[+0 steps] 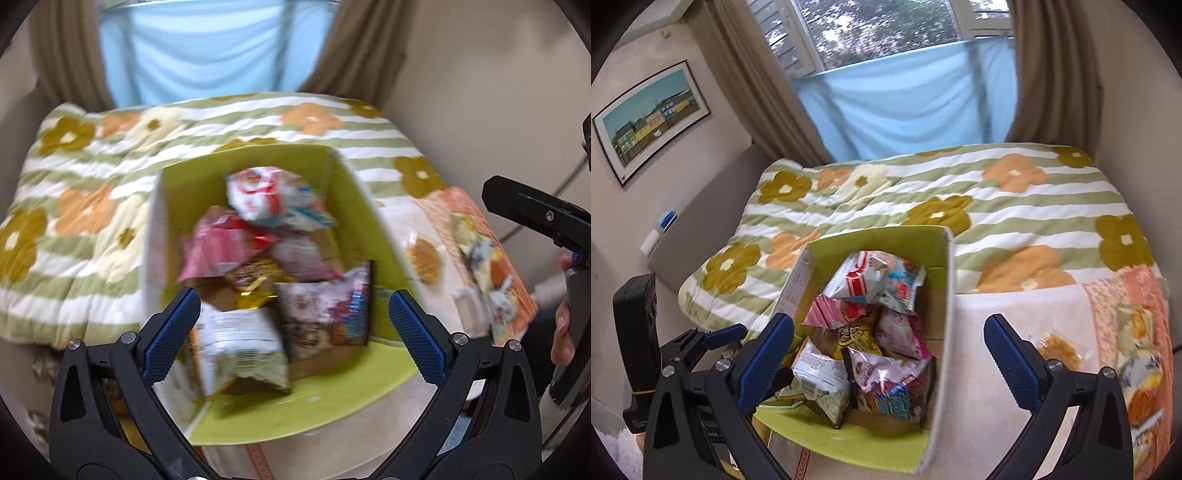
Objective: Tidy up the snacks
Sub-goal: 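Move both tools back over the remaining snacks on the table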
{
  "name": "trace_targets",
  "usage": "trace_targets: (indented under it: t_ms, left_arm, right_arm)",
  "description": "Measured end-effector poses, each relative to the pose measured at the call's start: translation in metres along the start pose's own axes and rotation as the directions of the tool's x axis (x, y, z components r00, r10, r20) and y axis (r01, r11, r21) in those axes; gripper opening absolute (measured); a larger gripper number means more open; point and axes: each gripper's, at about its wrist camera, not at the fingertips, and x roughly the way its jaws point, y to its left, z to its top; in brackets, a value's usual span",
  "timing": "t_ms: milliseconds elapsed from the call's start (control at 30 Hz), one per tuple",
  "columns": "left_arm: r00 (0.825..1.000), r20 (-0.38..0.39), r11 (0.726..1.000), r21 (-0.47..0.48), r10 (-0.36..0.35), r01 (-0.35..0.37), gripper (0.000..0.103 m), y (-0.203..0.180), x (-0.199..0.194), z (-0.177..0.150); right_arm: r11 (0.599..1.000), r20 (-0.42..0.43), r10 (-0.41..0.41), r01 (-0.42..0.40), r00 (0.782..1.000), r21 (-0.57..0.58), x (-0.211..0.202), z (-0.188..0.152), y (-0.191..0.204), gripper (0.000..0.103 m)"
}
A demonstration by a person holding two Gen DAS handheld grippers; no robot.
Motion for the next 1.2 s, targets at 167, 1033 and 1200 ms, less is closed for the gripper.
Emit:
trace_targets:
  t_ms: [167,1033,1200]
  left_arm:
    - [0.998,-0.005,0.997,0.049,-0.066,0.066,0.101,-0.038,0.000,-0.006]
    - [0.981,-0.176,0.996,-0.007,-0.083,0.083,0.101,-0.278,0.080,-0.051]
    - [0.972,-0.233,0.999,0.026,-0.037,0.044,0.101,-0.304,0.116,-0.066]
  right_arm:
    - [0.994,0.035,-0.095,0.093,0.995,0.055,-0.042,-0.015,-0.030,0.103]
    - [0.973,-0.115,-0.175,0.189,0.978,0.132,-0.148,-0.151,-0.271,0.103]
    - [0.984,-0.170,-0.126,0.145,0.977,0.102,-0.121,-0.169,-0.291,0.103]
